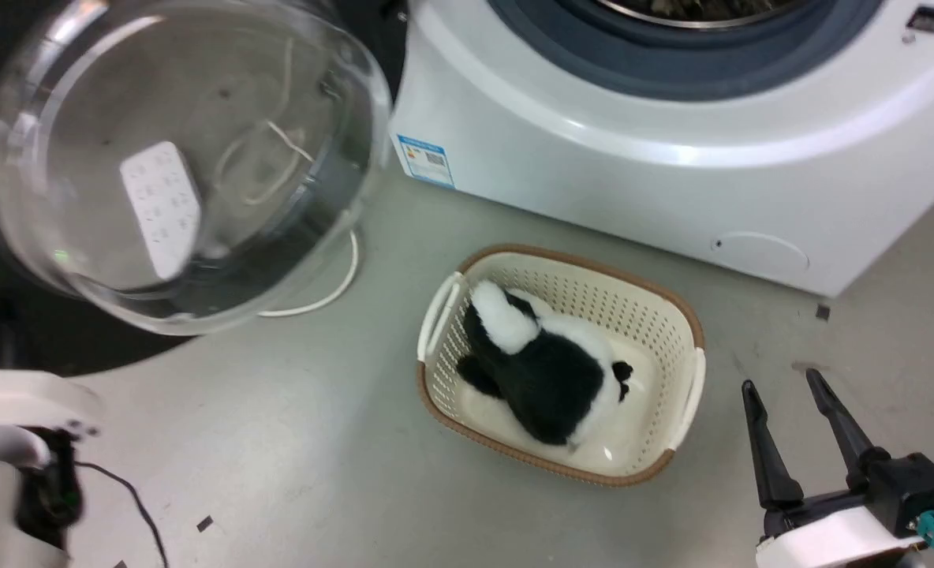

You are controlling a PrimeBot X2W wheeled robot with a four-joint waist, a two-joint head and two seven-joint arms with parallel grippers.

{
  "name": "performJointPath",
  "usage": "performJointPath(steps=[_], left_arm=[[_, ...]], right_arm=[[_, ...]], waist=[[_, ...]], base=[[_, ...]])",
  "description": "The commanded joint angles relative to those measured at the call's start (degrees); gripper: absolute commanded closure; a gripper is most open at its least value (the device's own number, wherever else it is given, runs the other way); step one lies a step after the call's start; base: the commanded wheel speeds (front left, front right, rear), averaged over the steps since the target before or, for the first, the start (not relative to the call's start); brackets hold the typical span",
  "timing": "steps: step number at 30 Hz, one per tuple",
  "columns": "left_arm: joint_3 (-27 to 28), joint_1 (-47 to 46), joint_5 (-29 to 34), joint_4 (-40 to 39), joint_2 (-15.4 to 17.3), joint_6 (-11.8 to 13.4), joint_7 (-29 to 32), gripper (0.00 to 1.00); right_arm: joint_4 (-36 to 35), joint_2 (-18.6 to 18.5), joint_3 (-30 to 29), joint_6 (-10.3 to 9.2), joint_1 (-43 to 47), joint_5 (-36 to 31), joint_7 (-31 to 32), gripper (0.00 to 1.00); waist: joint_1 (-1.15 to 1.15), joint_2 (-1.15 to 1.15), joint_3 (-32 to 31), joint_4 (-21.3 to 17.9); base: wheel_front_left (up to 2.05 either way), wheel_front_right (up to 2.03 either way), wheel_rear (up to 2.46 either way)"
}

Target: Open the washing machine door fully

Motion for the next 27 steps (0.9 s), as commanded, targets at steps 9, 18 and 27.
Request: performJointPath(steps=[9,18,27], left_arm=[[6.42,-2.53,2.12,2.56,1.24,0.06,-0.55,1.00],[4.88,3.35,11.76,-6.03,-4.25,-1.30,-0.56,1.00],[-0.70,11.57,18.38,-18.25,-11.95,-3.92,-0.56,1.00]], right_arm=[[0.29,-0.49,-0.45,0.05,-1.49,0.03,-0.24,0.00],[-1.53,1.08,-2.76,0.05,-1.44,0.16,-0.24,0.00],[-3.82,2.94,-7.01,0.05,0.16,-1.62,-0.25,0.00]], waist=[[-0.01,0.00,1.21,-2.88],[-0.01,0.00,-4.25,-4.45],[-0.01,0.00,-11.68,-9.77]], base=[[0.00,0.00,0.00],[0.00,0.00,0.00],[0.00,0.00,0.00]])
